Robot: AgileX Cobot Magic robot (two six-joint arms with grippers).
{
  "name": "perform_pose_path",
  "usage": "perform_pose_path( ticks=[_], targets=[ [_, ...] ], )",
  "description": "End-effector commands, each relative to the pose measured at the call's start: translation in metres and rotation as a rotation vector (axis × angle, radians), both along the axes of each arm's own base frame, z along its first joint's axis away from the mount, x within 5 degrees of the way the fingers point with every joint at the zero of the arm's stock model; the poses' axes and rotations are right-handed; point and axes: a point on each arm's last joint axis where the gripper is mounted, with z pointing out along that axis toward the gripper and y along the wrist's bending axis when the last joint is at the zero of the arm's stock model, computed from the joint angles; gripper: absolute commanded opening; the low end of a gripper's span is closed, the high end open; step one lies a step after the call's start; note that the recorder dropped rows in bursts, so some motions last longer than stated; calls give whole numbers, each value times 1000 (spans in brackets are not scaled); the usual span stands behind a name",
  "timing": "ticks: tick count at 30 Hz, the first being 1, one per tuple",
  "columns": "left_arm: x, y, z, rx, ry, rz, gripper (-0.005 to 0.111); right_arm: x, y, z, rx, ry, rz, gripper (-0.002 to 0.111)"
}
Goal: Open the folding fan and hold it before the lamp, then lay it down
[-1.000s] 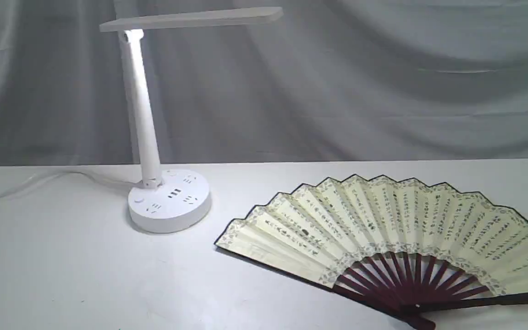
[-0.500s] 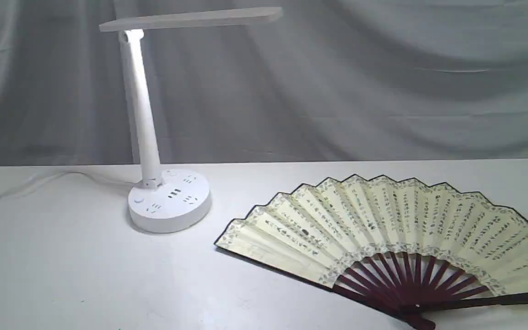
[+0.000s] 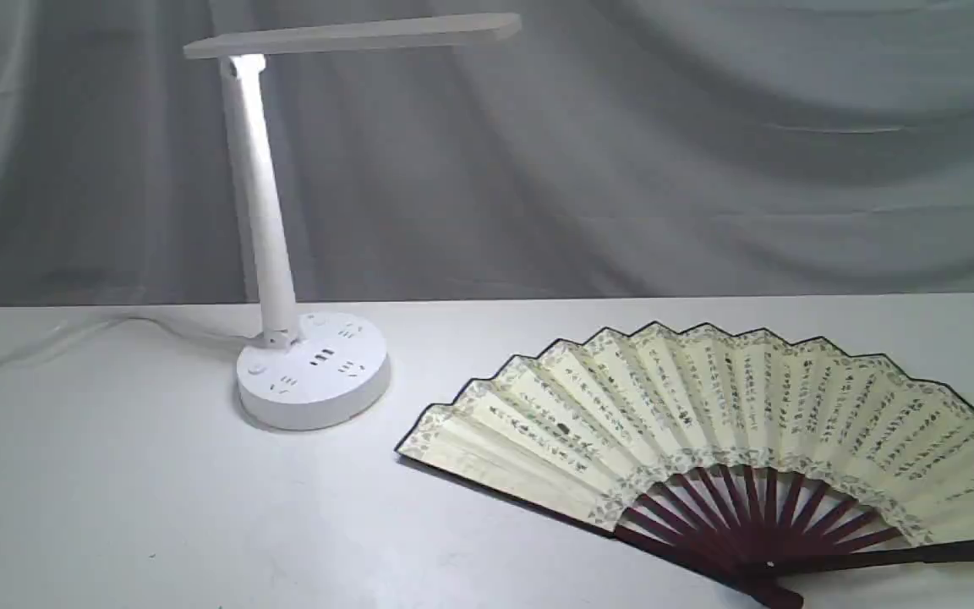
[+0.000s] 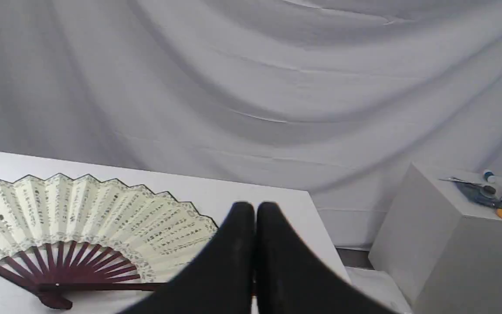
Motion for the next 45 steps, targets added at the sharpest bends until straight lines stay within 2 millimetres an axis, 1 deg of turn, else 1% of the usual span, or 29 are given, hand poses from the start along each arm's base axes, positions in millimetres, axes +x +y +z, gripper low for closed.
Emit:
perform_pose_path(
  ticks=[1,8,15,18,20,23,24,27,32,35,36,38,42,45],
  targets=[
    [-1,-1,0,-1,-2,-6,3,-1,-2,0,3,-6,-2,0],
    [-1,0,0,1,-2,1,3,-2,-9,0,3,-5,73,0],
    [-1,0,0,-14,-1,-2,3,-2,-10,0,22,-11,82,0],
    [7,0,-3,0,17,11,3,0,-11,-1,41,-8,80,0],
    [19,0,-8,10,33,24,3,7,-12,-7,59,19,78,0],
    [43,-1,-16,28,51,50,3,25,-13,-19,111,43,87,0],
    [53,-2,-20,34,52,53,3,29,-13,-21,123,40,95,0],
    [82,-6,-33,44,30,47,3,52,-14,-32,127,19,122,0],
    [128,-13,-66,59,15,32,3,88,-14,-59,160,6,170,0],
    [149,-16,-87,66,14,24,3,107,-14,-78,201,-9,201,0],
    [155,-18,-94,68,9,21,3,110,-14,-82,207,-15,205,0],
    [165,-19,-110,69,18,15,3,122,-16,-96,211,-34,205,0],
    [179,-22,-133,71,10,4,3,142,-20,-127,204,-68,196,0],
    [187,-23,-150,69,25,-3,3,149,-22,-139,190,-133,194,0]
  ],
)
